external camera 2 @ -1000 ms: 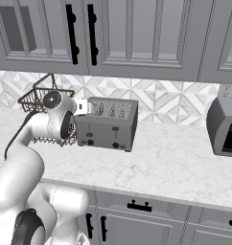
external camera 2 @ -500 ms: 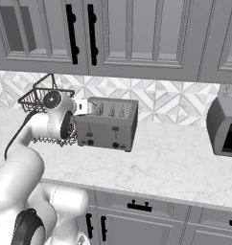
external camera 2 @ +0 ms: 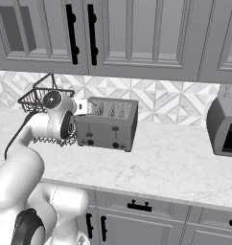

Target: Start the toaster. Once the lever pops up, take the bread to the plate on the dining counter.

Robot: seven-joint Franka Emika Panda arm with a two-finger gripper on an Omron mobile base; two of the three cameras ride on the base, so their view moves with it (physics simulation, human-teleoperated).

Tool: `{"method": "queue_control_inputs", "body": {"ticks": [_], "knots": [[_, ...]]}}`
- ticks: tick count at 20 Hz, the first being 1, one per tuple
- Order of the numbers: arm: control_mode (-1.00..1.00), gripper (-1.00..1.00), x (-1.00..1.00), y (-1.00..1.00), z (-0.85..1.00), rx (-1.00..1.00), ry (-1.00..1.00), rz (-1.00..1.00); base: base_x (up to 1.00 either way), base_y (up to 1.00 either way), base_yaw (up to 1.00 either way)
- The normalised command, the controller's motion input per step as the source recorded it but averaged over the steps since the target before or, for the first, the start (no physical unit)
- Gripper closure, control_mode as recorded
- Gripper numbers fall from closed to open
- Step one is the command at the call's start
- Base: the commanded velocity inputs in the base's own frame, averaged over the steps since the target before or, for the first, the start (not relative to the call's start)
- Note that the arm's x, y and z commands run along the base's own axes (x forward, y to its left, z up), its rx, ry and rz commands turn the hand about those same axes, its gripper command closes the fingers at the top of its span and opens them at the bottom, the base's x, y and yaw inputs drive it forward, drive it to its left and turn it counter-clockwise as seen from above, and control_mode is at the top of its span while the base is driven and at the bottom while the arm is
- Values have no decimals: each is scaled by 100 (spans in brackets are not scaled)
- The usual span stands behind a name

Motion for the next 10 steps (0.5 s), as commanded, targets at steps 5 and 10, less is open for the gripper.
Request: {"method": "queue_control_inputs", "body": {"ticks": [5, 10], "knots": [[-100, -100, 0, 0, 0, 0, 0, 0, 0, 0, 0], [-100, -100, 0, 0, 0, 0, 0, 0, 0, 0, 0]]}}
